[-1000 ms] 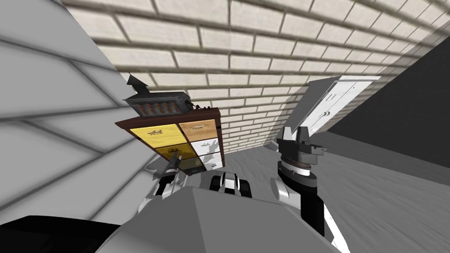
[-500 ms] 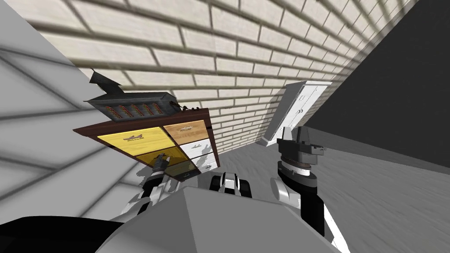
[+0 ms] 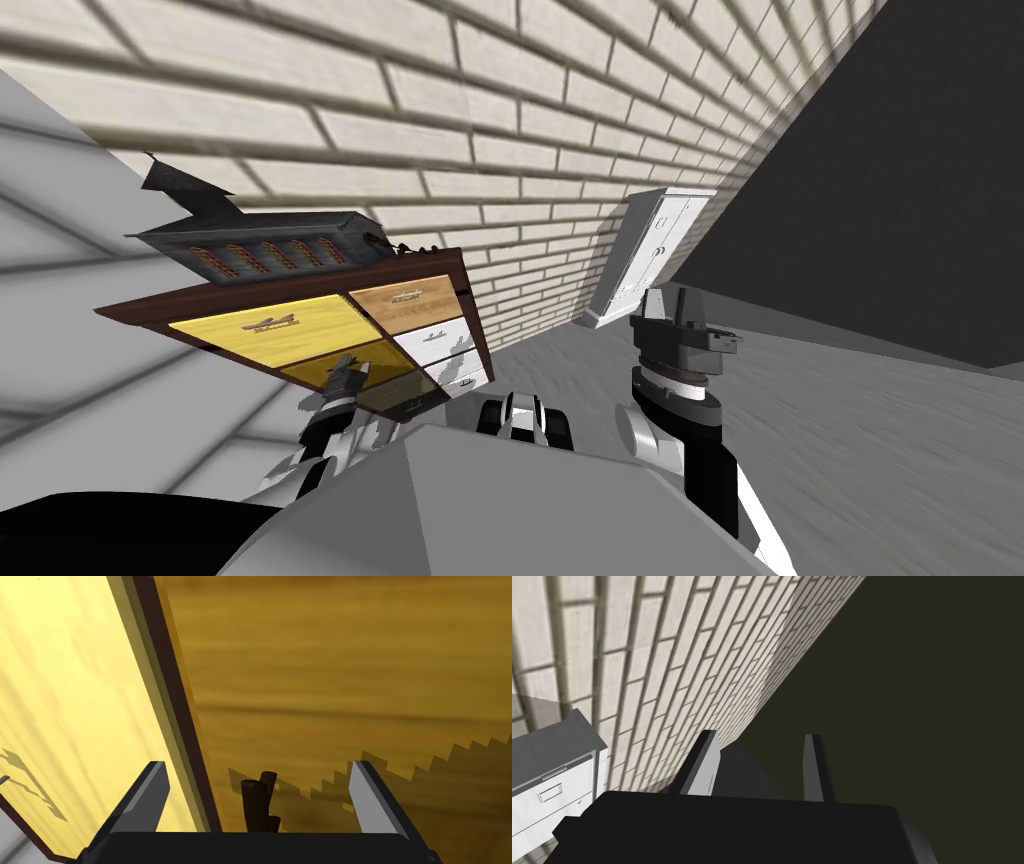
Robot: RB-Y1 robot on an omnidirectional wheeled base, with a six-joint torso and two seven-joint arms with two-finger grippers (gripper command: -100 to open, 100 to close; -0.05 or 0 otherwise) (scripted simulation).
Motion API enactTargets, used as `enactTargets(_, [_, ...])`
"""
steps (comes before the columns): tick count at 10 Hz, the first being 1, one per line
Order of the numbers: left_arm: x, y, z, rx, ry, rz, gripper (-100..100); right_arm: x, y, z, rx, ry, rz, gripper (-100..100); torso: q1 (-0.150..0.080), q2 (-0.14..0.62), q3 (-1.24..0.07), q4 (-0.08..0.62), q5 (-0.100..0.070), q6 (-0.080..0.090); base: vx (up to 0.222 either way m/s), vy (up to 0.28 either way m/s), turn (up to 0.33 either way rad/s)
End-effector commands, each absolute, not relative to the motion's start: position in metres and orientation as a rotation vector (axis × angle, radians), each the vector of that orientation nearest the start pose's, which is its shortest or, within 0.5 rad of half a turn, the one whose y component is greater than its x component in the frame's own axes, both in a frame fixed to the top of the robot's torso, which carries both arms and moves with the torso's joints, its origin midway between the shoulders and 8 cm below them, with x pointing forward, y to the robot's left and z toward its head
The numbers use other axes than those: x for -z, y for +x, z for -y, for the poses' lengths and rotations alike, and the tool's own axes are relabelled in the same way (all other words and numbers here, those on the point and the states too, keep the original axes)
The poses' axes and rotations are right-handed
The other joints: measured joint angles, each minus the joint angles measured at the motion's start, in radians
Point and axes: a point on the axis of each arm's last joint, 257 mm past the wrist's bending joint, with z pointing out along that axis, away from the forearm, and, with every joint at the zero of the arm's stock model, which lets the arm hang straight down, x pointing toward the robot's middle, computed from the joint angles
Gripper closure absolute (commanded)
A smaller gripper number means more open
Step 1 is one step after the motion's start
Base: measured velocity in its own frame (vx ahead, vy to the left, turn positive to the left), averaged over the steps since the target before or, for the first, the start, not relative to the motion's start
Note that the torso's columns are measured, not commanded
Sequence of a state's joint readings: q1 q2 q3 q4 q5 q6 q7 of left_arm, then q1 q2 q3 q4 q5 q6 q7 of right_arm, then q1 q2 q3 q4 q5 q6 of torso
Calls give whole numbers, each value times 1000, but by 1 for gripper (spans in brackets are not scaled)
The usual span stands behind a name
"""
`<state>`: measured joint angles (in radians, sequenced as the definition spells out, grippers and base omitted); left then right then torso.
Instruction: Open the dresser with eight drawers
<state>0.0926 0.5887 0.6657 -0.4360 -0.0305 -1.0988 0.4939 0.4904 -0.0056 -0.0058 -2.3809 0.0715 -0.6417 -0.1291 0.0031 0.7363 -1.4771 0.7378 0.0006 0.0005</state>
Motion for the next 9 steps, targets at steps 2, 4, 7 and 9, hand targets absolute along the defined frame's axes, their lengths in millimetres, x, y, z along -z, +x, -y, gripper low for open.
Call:
enactTargets(2, [297,256,-684,763,-1248,-752,100,-92,295,257,-1432,440,-466,0,-2,2,2,0,0,0,1,45,210])
enactTargets(4, [325,241,-679,738,-1316,-771,100,-92,295,257,-1431,440,-466,0,6,0,1,-1,4,0,9,78,98])
enactTargets(7, [285,271,-675,800,-1205,-763,100,-92,295,257,-1432,440,-466,0,-7,1,1,0,-2,0,1,4,-6])
enactTargets(9, [335,270,-642,785,-1282,-847,100,-92,295,257,-1431,440,-466,0,1,1,1,0,0,-2,10,94,296])
